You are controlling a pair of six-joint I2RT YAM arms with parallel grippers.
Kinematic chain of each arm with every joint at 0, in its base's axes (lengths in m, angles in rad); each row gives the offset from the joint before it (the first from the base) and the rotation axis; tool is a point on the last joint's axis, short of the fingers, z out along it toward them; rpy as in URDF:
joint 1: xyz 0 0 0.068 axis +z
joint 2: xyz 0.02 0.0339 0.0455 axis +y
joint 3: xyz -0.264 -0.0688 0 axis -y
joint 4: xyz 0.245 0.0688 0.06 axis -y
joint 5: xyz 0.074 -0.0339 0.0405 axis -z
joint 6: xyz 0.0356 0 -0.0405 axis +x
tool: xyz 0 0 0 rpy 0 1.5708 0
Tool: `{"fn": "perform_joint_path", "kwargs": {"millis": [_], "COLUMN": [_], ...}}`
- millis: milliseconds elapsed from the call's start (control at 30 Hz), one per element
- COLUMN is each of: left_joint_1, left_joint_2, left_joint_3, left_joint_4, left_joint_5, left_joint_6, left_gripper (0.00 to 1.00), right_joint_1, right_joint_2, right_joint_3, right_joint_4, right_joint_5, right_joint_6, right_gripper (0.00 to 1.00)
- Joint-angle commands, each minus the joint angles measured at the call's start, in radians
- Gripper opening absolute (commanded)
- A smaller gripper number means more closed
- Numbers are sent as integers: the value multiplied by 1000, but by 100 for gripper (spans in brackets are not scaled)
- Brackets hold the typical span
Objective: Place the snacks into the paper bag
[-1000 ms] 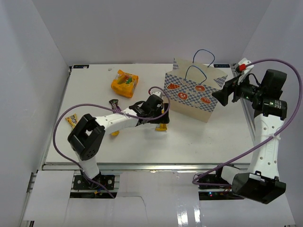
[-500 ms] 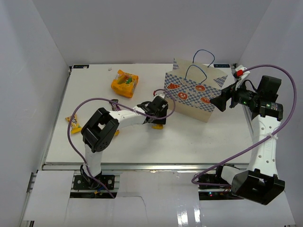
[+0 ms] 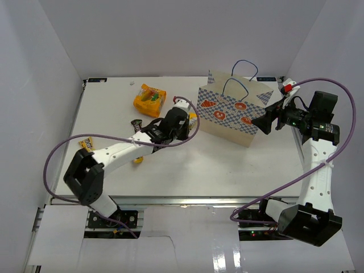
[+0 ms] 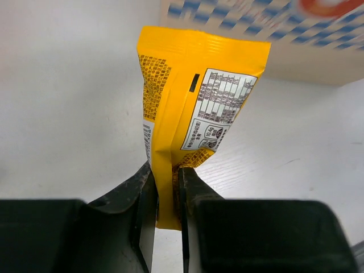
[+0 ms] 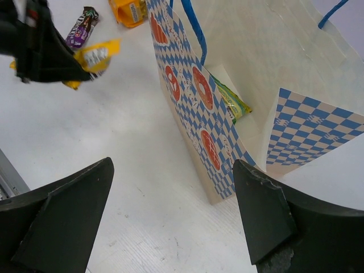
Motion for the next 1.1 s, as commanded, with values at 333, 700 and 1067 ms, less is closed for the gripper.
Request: {"fn": "perform_joint_path", "kwargs": {"millis": [333,700,1067], "left_joint_1": [181,197,151], "left_joint_2": [-103,369,435], "left_joint_3": [372,966,939], "left_joint_4": [242,356,403], "left_joint_5": [311,606,666], "left_joint_6": [497,331,274], "left_gripper": [27,28,32], "right_joint_1": [-6,-6,-6], "right_joint_2": [-26,-90,-102], "right_joint_3": [-19,-72,-104], "right_joint_4": [31,33,36], "right_joint_5": [-51,-51,-59], "right_joint_6": [8,12,19], "right_gripper": [91,91,91]}}
